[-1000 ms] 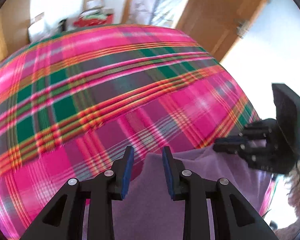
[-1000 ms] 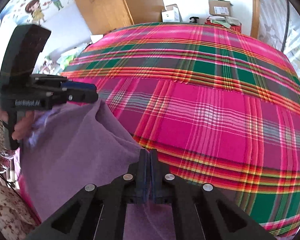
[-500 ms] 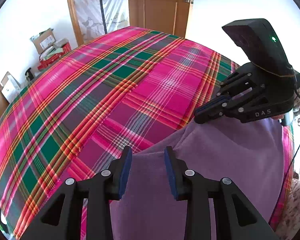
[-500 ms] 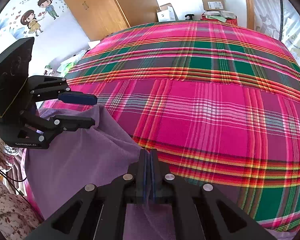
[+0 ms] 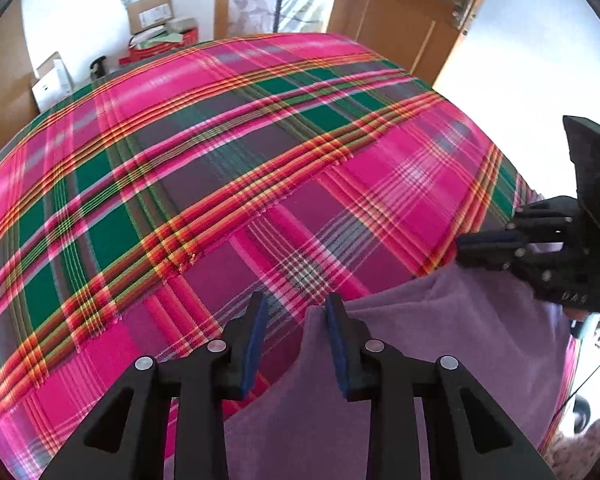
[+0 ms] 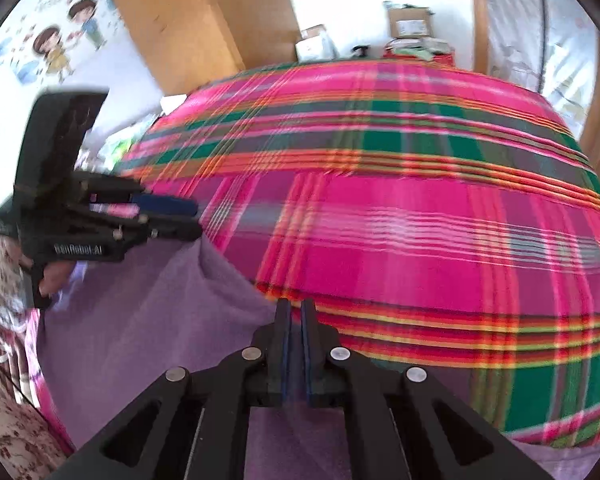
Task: Fold clothes
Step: 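Lift the held edge with both tools and pull it over the bundle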
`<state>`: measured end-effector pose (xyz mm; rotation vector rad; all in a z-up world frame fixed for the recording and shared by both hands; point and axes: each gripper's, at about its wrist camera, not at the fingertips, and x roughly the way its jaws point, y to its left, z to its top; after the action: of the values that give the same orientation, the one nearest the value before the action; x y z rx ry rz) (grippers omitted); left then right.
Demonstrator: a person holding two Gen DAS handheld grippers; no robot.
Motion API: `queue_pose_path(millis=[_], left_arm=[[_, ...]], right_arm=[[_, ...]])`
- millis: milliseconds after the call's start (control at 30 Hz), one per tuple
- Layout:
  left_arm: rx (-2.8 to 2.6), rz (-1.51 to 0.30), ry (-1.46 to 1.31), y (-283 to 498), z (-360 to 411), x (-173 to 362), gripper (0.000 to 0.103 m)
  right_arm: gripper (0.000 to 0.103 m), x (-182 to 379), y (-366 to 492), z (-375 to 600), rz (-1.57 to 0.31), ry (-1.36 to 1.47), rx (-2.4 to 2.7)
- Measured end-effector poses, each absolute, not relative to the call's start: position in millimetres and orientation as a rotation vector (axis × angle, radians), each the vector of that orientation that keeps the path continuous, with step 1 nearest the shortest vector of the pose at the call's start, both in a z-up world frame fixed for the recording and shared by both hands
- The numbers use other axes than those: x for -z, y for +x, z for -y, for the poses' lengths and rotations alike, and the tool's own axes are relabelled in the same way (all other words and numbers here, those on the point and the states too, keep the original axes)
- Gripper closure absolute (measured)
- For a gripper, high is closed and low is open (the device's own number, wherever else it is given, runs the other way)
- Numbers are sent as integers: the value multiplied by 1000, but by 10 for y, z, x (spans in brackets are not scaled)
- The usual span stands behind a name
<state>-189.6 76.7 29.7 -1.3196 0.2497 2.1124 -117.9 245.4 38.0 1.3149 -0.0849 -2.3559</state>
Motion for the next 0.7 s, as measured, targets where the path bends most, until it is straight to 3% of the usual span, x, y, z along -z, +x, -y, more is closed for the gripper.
queue_pose_path(millis=[167, 333, 700], left_arm=[[-2147, -274, -1303, -1820, -883, -278, 72], [-2158, -260, -1306, -1814, -892, -271, 72], [-2177, -240, -1317, -1804, -862, -269, 72]], right_arm=[[96, -587, -1035, -2969, 243, 1269, 2457], [80, -657, -767, -3456, 209, 1344, 2572], [69, -542, -424, -3961, 121, 1480, 2687]])
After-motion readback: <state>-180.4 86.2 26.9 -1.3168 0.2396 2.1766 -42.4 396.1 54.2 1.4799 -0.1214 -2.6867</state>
